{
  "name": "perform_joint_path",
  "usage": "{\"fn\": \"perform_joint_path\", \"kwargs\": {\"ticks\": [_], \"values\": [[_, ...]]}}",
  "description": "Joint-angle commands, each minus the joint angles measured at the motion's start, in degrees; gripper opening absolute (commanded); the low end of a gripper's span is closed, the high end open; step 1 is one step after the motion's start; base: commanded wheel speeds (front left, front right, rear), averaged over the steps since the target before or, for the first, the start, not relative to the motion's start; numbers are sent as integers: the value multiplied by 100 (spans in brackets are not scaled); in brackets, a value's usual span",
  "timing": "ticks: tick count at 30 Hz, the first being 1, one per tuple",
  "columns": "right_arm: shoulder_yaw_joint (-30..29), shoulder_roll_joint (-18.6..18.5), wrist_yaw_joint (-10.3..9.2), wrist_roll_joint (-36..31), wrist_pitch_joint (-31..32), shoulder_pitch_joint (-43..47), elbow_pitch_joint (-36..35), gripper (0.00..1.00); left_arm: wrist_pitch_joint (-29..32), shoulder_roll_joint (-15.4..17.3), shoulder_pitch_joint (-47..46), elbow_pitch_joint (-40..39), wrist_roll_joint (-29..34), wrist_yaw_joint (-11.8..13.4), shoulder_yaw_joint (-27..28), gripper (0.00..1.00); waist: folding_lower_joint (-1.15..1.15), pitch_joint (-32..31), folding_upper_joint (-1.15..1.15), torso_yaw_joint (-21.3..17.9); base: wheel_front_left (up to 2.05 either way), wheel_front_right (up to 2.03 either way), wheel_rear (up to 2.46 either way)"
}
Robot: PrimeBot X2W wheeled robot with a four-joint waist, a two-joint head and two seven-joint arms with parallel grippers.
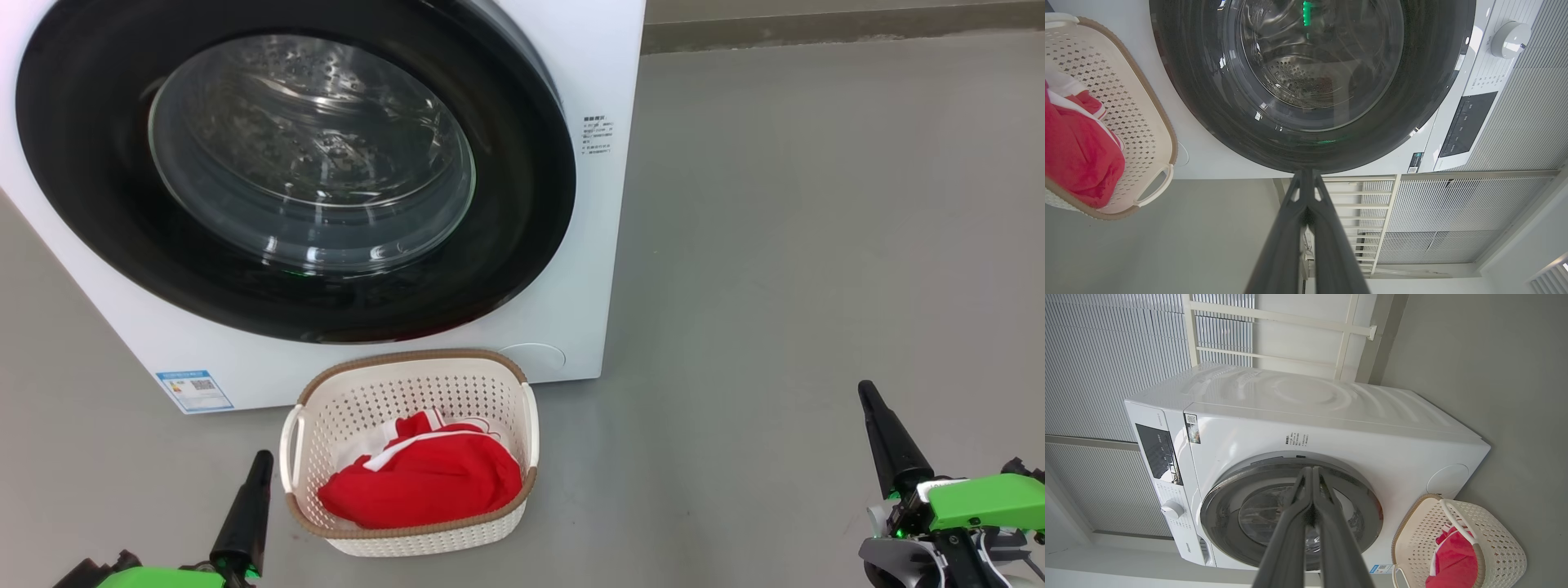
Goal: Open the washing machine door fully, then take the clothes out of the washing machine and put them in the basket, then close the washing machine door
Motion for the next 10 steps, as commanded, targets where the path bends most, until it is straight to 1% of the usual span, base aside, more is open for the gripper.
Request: {"fn": "perform_joint_path", "kwargs": {"ticks": [1, 10], "values": [[89, -49, -3, 40, 35, -240, -175, 0, 26, 100, -225, -156, -63, -40, 198, 0, 0, 0, 0, 0, 0, 0, 0], [89, -49, -3, 41, 35, -240, -175, 0, 26, 100, -225, -156, -63, -40, 198, 0, 0, 0, 0, 0, 0, 0, 0]]}}
